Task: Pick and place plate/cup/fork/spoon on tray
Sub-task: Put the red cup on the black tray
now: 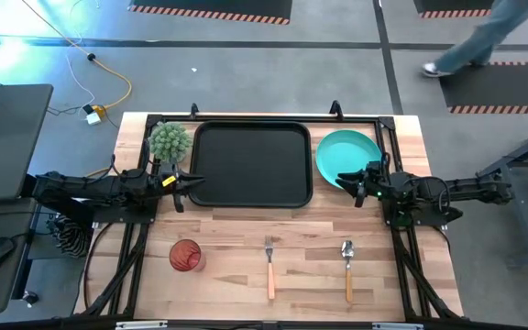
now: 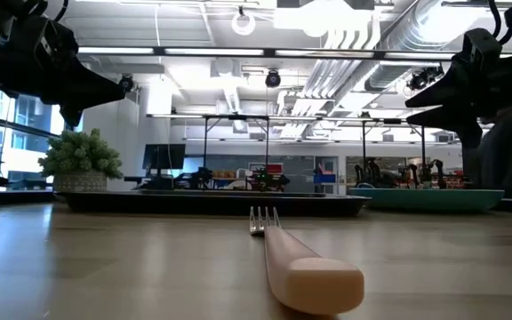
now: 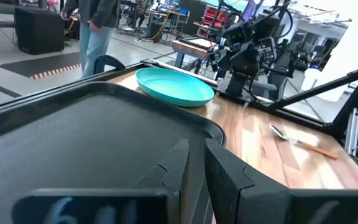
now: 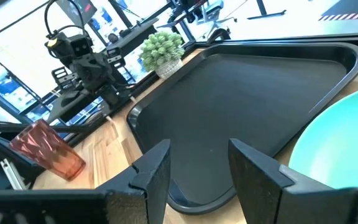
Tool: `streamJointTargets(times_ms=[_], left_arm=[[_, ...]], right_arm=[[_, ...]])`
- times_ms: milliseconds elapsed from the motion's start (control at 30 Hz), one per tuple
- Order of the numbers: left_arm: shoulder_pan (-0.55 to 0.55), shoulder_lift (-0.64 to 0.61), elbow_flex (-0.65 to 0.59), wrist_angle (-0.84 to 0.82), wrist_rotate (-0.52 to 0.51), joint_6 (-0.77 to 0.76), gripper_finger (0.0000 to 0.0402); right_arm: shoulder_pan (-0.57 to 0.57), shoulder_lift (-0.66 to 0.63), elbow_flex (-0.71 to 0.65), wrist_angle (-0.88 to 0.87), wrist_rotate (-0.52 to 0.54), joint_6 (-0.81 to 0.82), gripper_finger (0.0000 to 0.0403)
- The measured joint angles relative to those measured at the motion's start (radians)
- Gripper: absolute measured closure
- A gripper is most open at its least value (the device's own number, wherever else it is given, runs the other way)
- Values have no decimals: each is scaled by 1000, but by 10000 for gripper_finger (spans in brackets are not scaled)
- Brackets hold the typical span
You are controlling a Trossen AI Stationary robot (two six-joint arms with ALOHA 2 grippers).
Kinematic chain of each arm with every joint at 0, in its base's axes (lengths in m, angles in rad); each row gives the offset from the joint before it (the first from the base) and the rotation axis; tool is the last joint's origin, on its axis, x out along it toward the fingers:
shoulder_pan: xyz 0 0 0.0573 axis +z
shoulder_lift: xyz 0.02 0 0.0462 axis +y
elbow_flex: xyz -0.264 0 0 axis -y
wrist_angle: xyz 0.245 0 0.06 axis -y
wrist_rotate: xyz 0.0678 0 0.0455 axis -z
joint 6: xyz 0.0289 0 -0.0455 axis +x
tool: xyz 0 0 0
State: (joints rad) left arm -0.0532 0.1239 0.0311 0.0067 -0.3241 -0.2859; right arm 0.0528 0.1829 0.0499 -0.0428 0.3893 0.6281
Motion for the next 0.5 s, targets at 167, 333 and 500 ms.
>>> streamJointTargets(times_ms=[167, 333, 500], left_arm=[[0, 0, 0, 0, -1, 0, 362], [0, 0, 0, 29, -28, 0, 362], [0, 0, 0, 87, -99, 0, 361]], right_arm=[[0, 0, 0, 1, 0, 0, 252], [0, 0, 0, 2, -1, 0, 252], [0, 0, 0, 2, -2, 0, 252]])
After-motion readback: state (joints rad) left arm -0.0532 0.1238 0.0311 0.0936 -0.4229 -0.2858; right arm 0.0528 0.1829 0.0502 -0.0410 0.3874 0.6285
